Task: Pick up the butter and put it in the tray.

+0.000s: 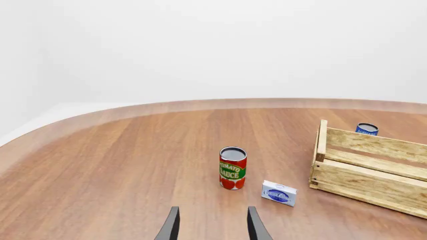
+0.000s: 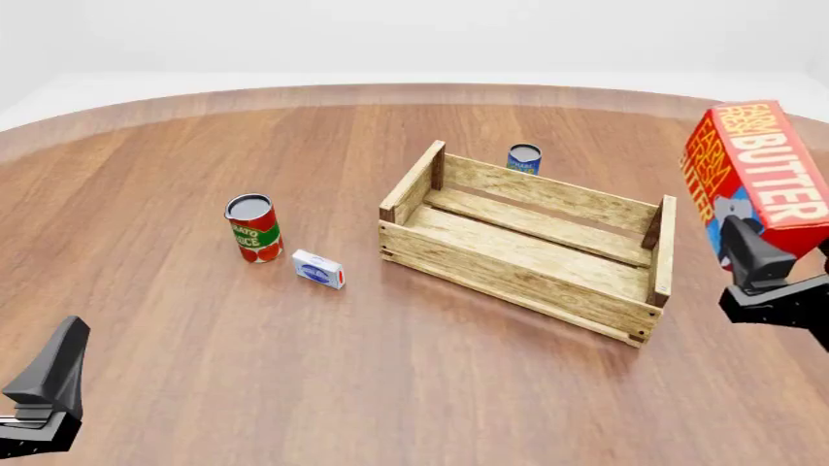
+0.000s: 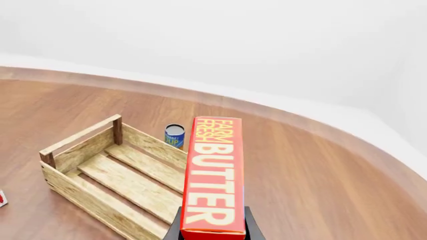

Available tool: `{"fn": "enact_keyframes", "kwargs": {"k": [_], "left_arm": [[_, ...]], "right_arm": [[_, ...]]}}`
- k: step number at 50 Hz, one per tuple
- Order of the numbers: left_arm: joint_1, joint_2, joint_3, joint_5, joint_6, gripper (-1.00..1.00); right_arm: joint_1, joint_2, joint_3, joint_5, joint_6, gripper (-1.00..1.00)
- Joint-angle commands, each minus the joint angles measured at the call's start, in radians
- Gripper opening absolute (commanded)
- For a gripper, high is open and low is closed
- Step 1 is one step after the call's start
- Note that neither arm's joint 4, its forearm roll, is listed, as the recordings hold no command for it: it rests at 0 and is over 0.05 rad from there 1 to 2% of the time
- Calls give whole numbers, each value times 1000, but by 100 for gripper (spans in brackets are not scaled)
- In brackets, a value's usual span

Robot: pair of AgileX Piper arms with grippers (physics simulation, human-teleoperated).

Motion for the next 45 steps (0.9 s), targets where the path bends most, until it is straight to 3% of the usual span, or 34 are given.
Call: {"fn": "enact_keyframes", "kwargs": {"k": [1,29,45], "left_arm": [[0,0,0,0,0,100],[0,0,0,0,0,100],[0,0,0,0,0,100]], "right_arm": [[38,37,-72,8,11,-100],[93,164,-158,5,11,-100],[122,294,-201,-49,22,-100]]}}
